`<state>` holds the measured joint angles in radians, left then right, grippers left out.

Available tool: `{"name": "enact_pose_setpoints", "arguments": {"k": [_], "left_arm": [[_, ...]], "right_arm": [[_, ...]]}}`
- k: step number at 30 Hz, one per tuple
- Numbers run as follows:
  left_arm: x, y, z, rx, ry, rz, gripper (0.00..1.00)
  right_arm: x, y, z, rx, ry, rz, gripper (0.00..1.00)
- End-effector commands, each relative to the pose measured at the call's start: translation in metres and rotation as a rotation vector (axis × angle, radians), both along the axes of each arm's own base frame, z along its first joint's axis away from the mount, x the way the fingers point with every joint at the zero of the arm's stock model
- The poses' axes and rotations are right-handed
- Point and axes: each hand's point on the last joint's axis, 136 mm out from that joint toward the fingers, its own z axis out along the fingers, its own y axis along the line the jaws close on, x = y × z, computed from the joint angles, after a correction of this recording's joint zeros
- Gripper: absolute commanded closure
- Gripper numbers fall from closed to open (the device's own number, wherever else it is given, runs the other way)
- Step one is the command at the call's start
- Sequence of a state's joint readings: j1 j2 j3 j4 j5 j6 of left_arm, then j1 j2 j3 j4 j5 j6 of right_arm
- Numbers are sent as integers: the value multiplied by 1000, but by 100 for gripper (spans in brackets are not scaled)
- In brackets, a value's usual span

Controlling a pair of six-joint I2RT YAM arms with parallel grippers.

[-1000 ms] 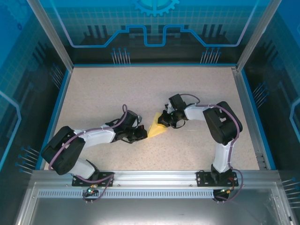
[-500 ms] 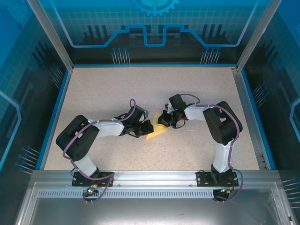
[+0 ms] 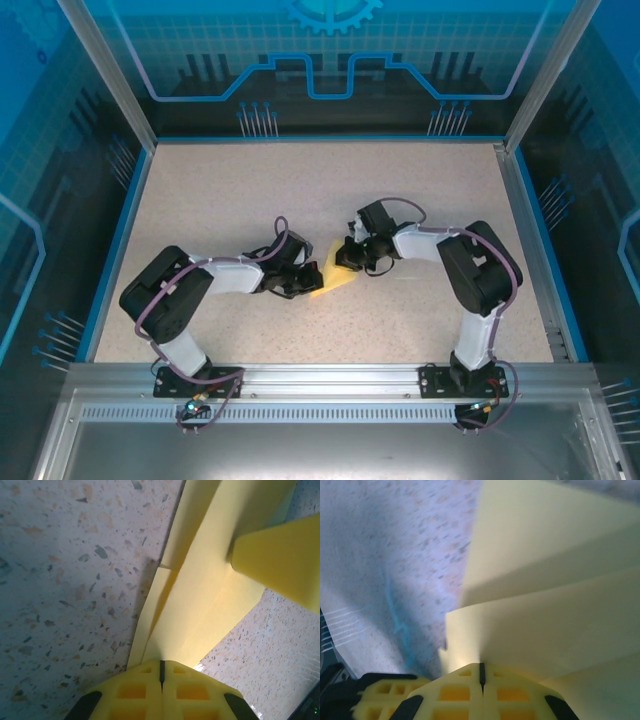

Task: Fold a paper plane with a square sheet of paper (pick it up from the middle)
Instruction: Fourth fold the wing at the center of the table.

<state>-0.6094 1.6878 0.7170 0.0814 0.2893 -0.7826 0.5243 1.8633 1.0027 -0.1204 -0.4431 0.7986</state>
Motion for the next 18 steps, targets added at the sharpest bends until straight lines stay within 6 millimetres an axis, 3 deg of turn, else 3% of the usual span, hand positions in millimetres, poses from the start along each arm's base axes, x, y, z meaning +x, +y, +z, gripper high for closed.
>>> {"name": "enact_pose_setpoints", "arguments": {"k": [1,5,18], "left_arm": [[-16,18,-27,84,66,-4,100],[-15,18,-25,75,60,0,100],[-15,18,-26,80,65,5,100]], "right_arm": [[-16,15,6,-5,-16,62,100],[-22,17,-12,-18,32,48,100],[-33,19,-34,-31,88,83,100]]}}
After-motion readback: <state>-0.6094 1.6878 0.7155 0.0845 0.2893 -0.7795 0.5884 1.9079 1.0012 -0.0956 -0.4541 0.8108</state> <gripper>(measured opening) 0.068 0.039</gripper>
